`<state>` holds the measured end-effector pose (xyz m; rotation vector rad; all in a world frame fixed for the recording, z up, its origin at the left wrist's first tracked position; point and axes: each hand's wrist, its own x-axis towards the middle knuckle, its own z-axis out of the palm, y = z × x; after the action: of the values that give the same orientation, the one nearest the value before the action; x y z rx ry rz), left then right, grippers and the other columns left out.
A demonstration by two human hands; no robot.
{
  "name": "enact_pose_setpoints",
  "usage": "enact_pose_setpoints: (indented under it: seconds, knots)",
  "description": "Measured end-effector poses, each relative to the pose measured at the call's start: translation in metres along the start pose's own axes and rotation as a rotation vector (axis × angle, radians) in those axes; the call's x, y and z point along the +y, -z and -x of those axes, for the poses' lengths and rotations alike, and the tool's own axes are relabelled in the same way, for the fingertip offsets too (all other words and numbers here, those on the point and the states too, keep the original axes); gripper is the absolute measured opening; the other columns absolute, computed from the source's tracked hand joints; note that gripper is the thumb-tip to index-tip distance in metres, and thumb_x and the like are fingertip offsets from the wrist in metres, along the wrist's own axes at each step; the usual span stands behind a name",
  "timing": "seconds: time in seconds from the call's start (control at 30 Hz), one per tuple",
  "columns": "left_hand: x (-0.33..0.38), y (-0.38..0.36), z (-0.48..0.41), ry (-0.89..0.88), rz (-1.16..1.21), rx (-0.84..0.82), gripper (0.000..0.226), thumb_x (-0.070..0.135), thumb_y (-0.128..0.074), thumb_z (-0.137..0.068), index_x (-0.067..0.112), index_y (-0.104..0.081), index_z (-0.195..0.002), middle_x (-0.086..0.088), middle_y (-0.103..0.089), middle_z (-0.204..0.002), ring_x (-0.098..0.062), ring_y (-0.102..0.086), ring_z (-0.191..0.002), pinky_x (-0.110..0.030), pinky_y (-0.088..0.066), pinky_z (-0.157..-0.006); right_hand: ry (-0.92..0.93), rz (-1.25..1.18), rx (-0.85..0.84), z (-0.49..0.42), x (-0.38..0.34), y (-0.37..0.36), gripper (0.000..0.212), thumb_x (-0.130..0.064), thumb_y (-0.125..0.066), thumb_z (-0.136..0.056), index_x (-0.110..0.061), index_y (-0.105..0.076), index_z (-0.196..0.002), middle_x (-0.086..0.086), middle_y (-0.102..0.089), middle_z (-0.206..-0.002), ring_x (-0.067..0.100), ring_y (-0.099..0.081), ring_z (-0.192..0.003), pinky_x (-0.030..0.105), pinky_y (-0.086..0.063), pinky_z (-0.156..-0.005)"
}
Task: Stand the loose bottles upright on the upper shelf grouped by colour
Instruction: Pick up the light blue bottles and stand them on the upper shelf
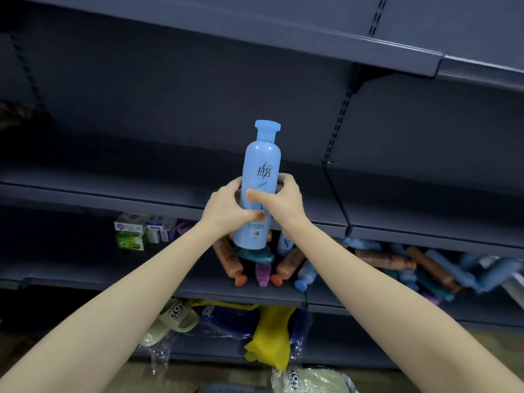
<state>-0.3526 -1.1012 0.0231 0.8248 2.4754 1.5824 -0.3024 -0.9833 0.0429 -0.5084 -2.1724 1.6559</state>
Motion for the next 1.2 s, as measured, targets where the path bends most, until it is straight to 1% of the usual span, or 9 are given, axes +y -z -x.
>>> enact_pose_setpoints:
  seconds: [0.07,0.17,0.3,0.43,0.57,0.73,0.97,1.07,1.2]
  knots:
    - [0.01,-0.008,-0.01,-0.003,0.001,-0.006,0.061,0.021,-0.079,-0.066,0.028,-0.055,-0.122,0.011,-0.067,-0.1,-0.008,-0.064,-0.09,-0.029,-0.053,-0.078,0.014,-0.005,0.004,-0.006,-0.003,0.012,0.049,-0.017,-0.076,-0.072,-0.022,-0.044,-0.108,-0.011,-0.057,-0.096,0.009,-0.061,-0.087,0.03,-0.054,-0.074]
    - [0.022,-0.02,-0.027,0.0,0.005,-0.008,0.058,0.019,-0.078,-0.066,0.028,-0.057,-0.119,0.012,-0.067,-0.097,-0.01,-0.064,-0.088,-0.029,-0.053,-0.075,0.046,0.028,-0.02,-0.018,-0.005,0.027,0.049,-0.018,-0.076,-0.073,-0.019,-0.045,-0.111,-0.007,-0.06,-0.099,0.01,-0.062,-0.088,0.026,-0.054,-0.07]
    - [0.037,-0.036,-0.051,-0.006,-0.005,-0.001,0.053,0.015,-0.076,-0.066,0.027,-0.057,-0.115,0.011,-0.065,-0.094,-0.01,-0.063,-0.084,-0.027,-0.053,-0.073,0.074,0.086,0.008,-0.043,-0.005,0.045,0.058,-0.02,-0.079,-0.067,-0.016,-0.047,-0.115,-0.003,-0.061,-0.102,0.012,-0.063,-0.09,0.031,-0.057,-0.075]
    - [0.043,-0.053,-0.076,-0.004,0.011,0.011,0.05,0.015,-0.078,-0.065,0.023,-0.058,-0.11,0.011,-0.064,-0.091,-0.01,-0.061,-0.083,-0.023,-0.048,-0.068,0.089,0.082,0.041,-0.07,0.0,0.062,0.054,-0.019,-0.08,-0.066,-0.017,-0.048,-0.109,-0.005,-0.061,-0.098,0.012,-0.063,-0.088,0.032,-0.056,-0.075]
    - [0.047,-0.07,-0.097,-0.004,0.007,0.027,0.045,0.012,-0.078,-0.066,0.021,-0.054,-0.103,0.013,-0.06,-0.086,-0.012,-0.059,-0.082,-0.022,-0.046,-0.066,0.121,0.118,0.076,-0.094,0.007,0.073,0.056,-0.019,-0.082,-0.064,-0.016,-0.05,-0.109,-0.001,-0.063,-0.101,0.019,-0.064,-0.094,0.039,-0.056,-0.08]
    - [0.044,-0.088,-0.12,0.0,-0.026,0.046,0.049,0.011,-0.076,-0.068,0.019,-0.053,-0.11,0.005,-0.06,-0.095,-0.02,-0.061,-0.094,-0.031,-0.051,-0.079,0.129,0.149,0.087,-0.118,0.016,0.08,0.057,-0.014,-0.081,-0.064,-0.011,-0.049,-0.11,0.004,-0.064,-0.103,0.024,-0.064,-0.096,0.043,-0.056,-0.08]
    - [0.032,-0.104,-0.158,0.048,-0.051,0.044,0.055,0.013,-0.077,-0.068,0.021,-0.052,-0.117,0.005,-0.062,-0.099,-0.017,-0.063,-0.097,-0.03,-0.052,-0.081,0.123,0.128,0.097,-0.154,0.033,0.08,0.054,-0.009,-0.078,-0.066,-0.013,-0.047,-0.11,-0.001,-0.06,-0.096,0.021,-0.063,-0.094,0.038,-0.055,-0.077]
    - [0.023,-0.109,-0.172,0.026,-0.043,0.062,0.06,0.01,-0.077,-0.068,0.019,-0.051,-0.121,0.005,-0.064,-0.105,-0.016,-0.062,-0.099,-0.031,-0.052,-0.083,0.112,0.099,0.085,-0.17,0.039,0.078,0.054,-0.005,-0.077,-0.066,-0.018,-0.044,-0.106,-0.007,-0.057,-0.09,0.016,-0.059,-0.088,0.027,-0.052,-0.068]
    - [0.01,-0.115,-0.19,0.025,-0.019,0.104,0.058,0.011,-0.076,-0.069,0.017,-0.049,-0.12,0.009,-0.059,-0.096,-0.015,-0.062,-0.094,-0.035,-0.054,-0.083,0.134,0.09,0.069,-0.189,0.045,0.074,0.055,-0.002,-0.075,-0.067,-0.019,-0.042,-0.108,-0.014,-0.053,-0.086,0.013,-0.058,-0.087,0.024,-0.052,-0.067]
